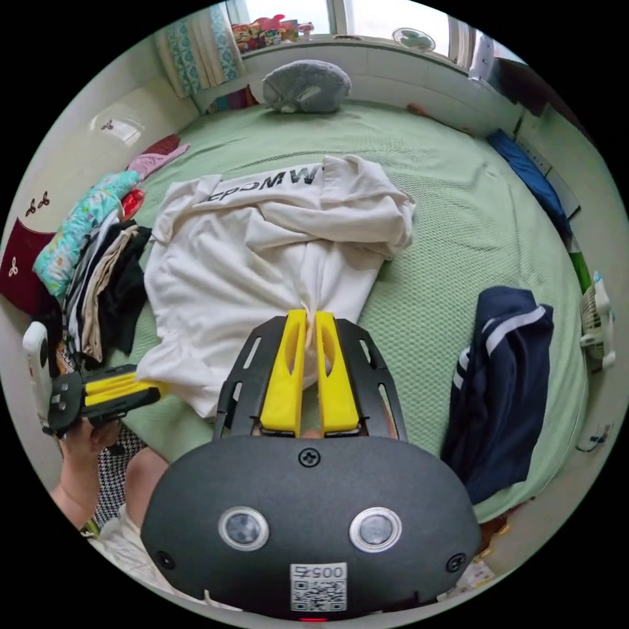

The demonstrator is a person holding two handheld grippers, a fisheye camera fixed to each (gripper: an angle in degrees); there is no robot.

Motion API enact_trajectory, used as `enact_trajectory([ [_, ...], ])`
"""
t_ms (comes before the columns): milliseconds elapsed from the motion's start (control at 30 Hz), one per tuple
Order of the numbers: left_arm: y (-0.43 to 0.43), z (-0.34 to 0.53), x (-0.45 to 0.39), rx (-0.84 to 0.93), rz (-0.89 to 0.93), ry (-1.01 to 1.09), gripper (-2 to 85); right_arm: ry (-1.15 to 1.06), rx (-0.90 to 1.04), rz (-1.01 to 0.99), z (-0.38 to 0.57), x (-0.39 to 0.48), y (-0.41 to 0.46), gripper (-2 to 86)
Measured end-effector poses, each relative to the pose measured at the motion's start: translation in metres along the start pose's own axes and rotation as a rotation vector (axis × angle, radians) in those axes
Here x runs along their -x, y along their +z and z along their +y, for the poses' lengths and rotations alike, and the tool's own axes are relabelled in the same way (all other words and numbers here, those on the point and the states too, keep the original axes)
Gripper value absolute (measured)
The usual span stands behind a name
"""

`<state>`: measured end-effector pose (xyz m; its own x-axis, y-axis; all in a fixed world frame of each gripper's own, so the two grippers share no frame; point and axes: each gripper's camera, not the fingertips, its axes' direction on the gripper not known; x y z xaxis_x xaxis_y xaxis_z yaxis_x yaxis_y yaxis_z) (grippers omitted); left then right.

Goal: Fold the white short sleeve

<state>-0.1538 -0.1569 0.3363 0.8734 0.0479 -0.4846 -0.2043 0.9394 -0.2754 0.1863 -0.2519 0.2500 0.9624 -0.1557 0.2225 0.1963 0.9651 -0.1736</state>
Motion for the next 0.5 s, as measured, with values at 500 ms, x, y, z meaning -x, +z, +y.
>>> enact_trajectory([
  [500, -0.068, 0.196, 0.115, 0.006, -0.057, -0.217, 0.8, -0.075, 0.105, -0.087, 0.176, 0.109, -0.032, -1.4],
])
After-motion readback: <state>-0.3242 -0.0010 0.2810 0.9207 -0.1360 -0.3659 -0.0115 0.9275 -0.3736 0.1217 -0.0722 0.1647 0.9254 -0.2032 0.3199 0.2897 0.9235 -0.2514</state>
